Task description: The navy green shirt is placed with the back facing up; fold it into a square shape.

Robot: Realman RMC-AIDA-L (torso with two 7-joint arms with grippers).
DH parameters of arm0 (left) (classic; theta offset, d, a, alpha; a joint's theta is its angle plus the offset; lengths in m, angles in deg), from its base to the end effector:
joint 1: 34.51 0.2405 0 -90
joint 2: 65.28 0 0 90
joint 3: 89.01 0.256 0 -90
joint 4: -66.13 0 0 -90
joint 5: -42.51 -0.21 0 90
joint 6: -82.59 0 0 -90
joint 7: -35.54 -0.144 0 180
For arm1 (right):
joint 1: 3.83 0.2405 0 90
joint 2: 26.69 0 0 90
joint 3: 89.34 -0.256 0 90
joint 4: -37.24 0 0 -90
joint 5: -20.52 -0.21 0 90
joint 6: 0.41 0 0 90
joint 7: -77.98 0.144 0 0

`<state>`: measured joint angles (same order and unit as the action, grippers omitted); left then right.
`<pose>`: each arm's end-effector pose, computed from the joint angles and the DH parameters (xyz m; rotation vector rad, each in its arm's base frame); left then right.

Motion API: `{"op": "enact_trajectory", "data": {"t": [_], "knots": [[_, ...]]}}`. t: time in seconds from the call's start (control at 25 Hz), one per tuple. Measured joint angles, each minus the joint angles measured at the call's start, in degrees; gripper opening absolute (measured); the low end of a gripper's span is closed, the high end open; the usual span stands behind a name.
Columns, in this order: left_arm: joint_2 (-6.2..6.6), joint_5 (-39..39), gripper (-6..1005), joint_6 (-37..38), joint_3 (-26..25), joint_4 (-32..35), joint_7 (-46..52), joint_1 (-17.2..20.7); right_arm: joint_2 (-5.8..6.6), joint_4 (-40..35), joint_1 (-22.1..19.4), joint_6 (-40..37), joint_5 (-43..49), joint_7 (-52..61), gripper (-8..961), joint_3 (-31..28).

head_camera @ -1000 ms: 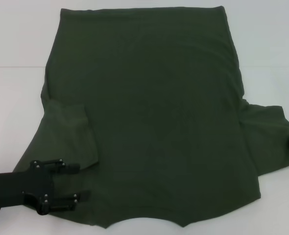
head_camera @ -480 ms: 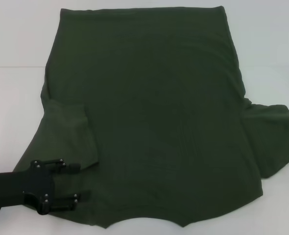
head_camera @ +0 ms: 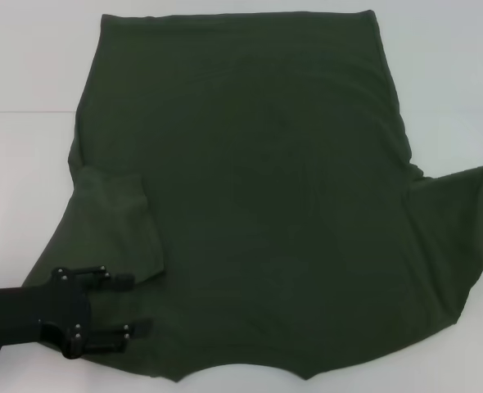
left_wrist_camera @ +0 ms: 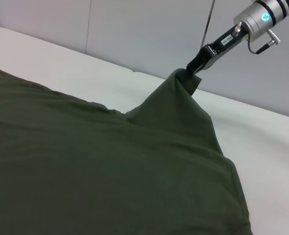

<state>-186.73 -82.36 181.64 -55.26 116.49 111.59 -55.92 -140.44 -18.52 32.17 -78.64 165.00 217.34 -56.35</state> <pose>-0.2997 0.2768 0.0221 -2.7719 -0.5827 -0.5298 0.2984 0.3914 0.1065 -2.0267 1.5146 0.2313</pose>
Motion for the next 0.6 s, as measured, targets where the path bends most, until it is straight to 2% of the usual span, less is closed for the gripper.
{"op": "enact_trajectory", "data": {"t": [0.28,0.6], "knots": [[0.05,0.0,752,0.0,0.0,0.0,0.1,-0.1,-0.92,1.0,2.4,-1.0,-1.9,-1.5,30,1.1],[0.08,-0.1,753,0.1,0.0,0.0,0.1,0.1,-2.58,4.5,6.4,1.5,-1.8,-1.2,31,8.1]]}}
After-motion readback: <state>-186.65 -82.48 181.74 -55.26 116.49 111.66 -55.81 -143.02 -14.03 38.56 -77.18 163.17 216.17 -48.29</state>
